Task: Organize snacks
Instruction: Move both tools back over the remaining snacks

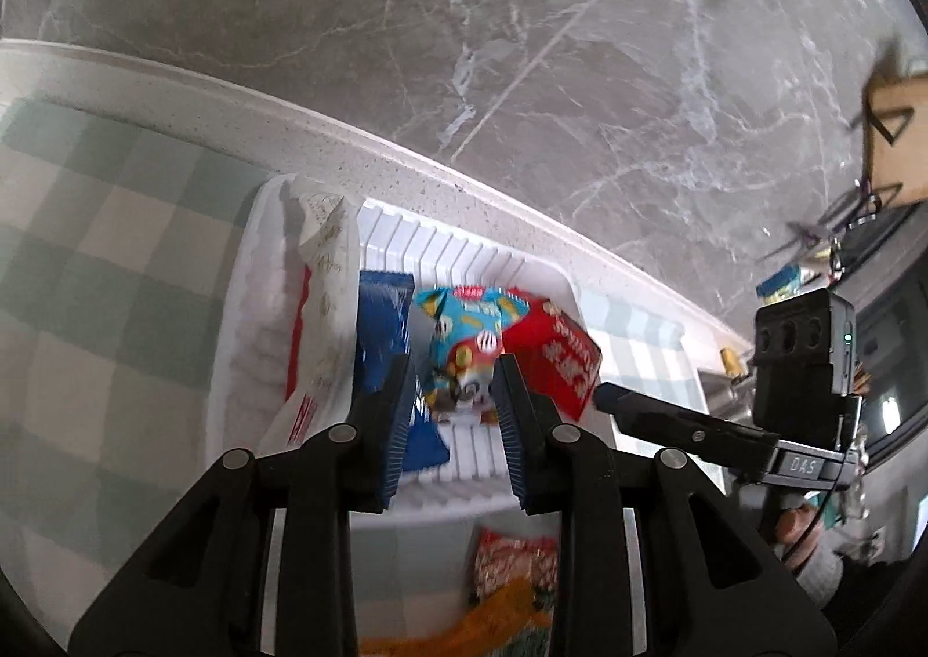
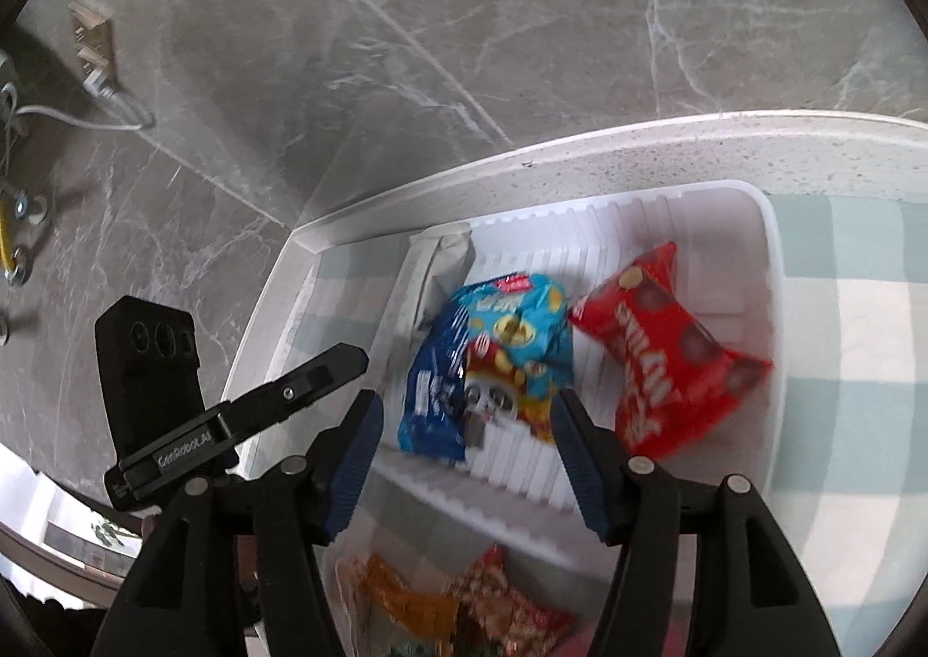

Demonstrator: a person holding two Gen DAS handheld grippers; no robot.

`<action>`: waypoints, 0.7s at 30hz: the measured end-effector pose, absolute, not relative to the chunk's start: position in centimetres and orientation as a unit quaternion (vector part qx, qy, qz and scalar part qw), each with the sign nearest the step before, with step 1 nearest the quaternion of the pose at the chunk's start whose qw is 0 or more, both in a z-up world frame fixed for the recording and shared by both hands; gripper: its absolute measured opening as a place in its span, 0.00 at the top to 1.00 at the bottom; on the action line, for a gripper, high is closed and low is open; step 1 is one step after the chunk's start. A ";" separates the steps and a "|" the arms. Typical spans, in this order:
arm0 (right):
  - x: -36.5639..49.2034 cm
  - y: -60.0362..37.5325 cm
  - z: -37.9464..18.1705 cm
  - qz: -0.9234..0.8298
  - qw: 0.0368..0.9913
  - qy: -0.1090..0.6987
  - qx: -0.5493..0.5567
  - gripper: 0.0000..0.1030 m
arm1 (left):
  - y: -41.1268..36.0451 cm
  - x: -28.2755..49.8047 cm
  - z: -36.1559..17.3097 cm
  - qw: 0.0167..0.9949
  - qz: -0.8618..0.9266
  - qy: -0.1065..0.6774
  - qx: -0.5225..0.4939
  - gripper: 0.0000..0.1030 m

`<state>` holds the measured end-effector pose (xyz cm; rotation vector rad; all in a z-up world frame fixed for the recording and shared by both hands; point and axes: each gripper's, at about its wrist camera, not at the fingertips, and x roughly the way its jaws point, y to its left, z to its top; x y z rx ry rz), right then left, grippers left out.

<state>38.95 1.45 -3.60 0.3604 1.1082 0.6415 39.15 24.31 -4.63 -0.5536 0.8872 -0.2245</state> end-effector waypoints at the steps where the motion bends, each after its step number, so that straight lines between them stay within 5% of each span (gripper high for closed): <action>1: 38.3 1.2 -3.4 0.296 0.789 0.513 0.162 0.36 | 24.2 38.6 -4.5 0.861 -0.107 0.423 -0.261 0.74; 9: 32.9 -0.7 -3.1 0.275 0.803 0.516 0.119 0.35 | 24.8 32.2 -4.6 0.855 -0.095 0.447 -0.243 0.74; 11: 31.5 -1.3 -3.4 0.262 0.806 0.520 0.109 0.35 | 24.9 30.3 -5.0 0.850 -0.092 0.458 -0.243 0.71; 13: 30.3 -1.9 -3.8 0.247 0.809 0.524 0.098 0.35 | 25.0 28.7 -5.6 0.847 -0.084 0.470 -0.234 0.56; 21: 26.4 -4.3 -6.2 0.185 0.813 0.546 0.085 0.35 | 24.7 23.2 -7.1 0.835 -0.068 0.504 -0.211 0.55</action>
